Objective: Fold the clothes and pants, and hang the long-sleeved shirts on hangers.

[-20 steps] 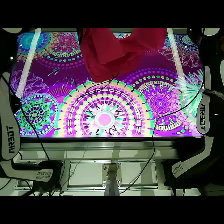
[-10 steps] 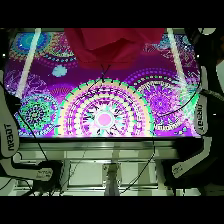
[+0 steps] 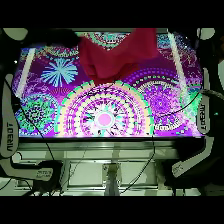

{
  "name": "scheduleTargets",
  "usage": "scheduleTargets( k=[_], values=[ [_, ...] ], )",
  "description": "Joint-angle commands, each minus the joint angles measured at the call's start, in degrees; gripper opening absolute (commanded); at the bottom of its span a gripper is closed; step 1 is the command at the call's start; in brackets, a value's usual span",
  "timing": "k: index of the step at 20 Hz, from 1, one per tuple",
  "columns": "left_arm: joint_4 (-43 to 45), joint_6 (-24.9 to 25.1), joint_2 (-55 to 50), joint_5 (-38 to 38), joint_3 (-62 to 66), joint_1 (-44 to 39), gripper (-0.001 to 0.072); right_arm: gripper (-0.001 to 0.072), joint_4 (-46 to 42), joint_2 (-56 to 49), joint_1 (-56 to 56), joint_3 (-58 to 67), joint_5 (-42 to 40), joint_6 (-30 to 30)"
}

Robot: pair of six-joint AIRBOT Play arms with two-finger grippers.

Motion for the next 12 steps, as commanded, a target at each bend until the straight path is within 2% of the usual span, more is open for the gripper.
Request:
scheduleTargets(
  k=[1, 4, 10, 12],
  values=[
    [3.5, -2.1, 4.1, -6.6, -10.7, -0.8, 0.001, 0.0005, -14.5, 0.7, -0.7, -1.8, 21.0, 3.9],
    [3.5, -2.5, 12.8, -6.6, -20.3, -3.2, 0.001, 0.0005, -20.8, 2.5, -0.8, -1.8, 29.0, 5.2],
    [3.5, -10.1, 26.6, -7.1, -37.3, -10.8, 0.0011, 0.0007, -47.7, 4.5, -5.4, -1.9, 41.4, 13.0],
    [3.5, -10.8, 28.1, -5.8, -43.8, -13.6, 0.0011, 0.0006, -49.2, 4.2, -7.7, -1.8, 41.5, 13.6]
  ],
)
